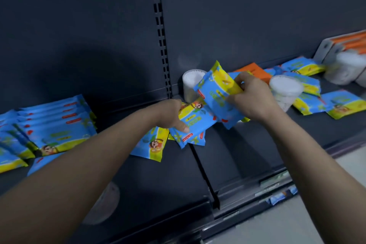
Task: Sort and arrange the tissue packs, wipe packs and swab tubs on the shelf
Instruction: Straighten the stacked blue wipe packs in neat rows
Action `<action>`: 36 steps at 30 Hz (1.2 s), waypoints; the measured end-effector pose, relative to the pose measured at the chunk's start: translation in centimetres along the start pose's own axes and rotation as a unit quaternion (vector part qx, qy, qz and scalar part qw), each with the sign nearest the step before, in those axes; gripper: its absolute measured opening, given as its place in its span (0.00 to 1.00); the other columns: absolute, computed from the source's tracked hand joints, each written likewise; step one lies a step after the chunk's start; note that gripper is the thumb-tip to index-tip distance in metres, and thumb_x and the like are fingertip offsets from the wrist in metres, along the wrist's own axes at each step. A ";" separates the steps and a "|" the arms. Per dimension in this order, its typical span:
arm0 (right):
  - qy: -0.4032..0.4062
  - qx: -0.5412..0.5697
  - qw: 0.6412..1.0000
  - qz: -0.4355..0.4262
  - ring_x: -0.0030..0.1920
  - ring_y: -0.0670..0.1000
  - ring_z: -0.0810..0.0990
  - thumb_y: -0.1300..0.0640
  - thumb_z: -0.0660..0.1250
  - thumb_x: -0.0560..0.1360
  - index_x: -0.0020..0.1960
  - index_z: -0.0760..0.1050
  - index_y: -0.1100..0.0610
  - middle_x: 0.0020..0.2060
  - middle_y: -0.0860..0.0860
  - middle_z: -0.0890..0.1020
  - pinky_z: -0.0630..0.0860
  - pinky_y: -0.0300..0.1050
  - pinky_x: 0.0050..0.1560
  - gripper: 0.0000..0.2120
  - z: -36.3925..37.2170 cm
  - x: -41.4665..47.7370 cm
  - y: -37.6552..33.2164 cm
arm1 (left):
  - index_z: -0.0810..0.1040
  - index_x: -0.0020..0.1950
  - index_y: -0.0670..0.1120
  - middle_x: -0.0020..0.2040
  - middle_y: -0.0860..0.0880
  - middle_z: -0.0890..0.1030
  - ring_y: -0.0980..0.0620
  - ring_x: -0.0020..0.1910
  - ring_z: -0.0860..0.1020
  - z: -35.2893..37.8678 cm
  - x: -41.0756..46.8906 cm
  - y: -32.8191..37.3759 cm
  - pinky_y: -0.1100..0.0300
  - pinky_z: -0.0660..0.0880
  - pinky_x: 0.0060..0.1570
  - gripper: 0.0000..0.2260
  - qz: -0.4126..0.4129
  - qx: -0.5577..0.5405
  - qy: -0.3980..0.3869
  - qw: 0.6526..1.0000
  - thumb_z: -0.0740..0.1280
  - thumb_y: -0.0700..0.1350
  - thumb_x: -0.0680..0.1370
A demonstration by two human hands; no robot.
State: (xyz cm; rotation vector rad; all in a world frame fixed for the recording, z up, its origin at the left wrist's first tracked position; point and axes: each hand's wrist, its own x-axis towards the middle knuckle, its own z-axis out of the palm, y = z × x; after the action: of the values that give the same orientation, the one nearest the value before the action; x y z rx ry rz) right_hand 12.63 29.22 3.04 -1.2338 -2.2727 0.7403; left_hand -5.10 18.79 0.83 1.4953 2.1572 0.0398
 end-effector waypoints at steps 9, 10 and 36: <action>0.054 0.096 0.993 0.035 0.41 0.51 0.79 0.60 0.68 0.69 0.55 0.80 0.51 0.42 0.51 0.82 0.75 0.44 0.43 0.15 -0.5 -1.4 -0.4 | 0.74 0.39 0.41 0.36 0.46 0.72 0.49 0.36 0.70 -0.8 -0.7 0.4 0.59 0.64 0.35 0.13 0.012 -0.128 0.062 0.990 0.74 0.47 0.69; 0.058 0.113 0.991 0.041 0.39 0.50 0.78 0.59 0.69 0.69 0.54 0.80 0.51 0.41 0.51 0.82 0.74 0.43 0.41 0.14 -0.5 -1.6 -0.6 | 0.74 0.40 0.41 0.36 0.45 0.72 0.49 0.36 0.70 -1.2 -1.3 0.2 0.59 0.64 0.34 0.12 0.004 -0.126 0.081 0.989 0.74 0.47 0.70; -0.128 0.332 0.927 -0.119 0.35 0.53 0.74 0.61 0.67 0.65 0.42 0.67 0.39 0.36 0.49 0.75 0.78 0.59 0.41 0.18 12.0 -8.3 -20.3 | 0.72 0.47 0.51 0.42 0.51 0.80 0.53 0.38 0.81 -0.3 -25.2 -15.5 0.56 0.79 0.36 0.15 -0.090 -0.480 0.482 0.728 0.69 0.32 0.70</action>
State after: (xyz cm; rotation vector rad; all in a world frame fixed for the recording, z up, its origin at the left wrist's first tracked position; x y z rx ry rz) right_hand -3.04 9.98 5.93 -0.5574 -2.0242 1.4794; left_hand -12.01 -9.51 6.18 0.6023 2.2399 1.9102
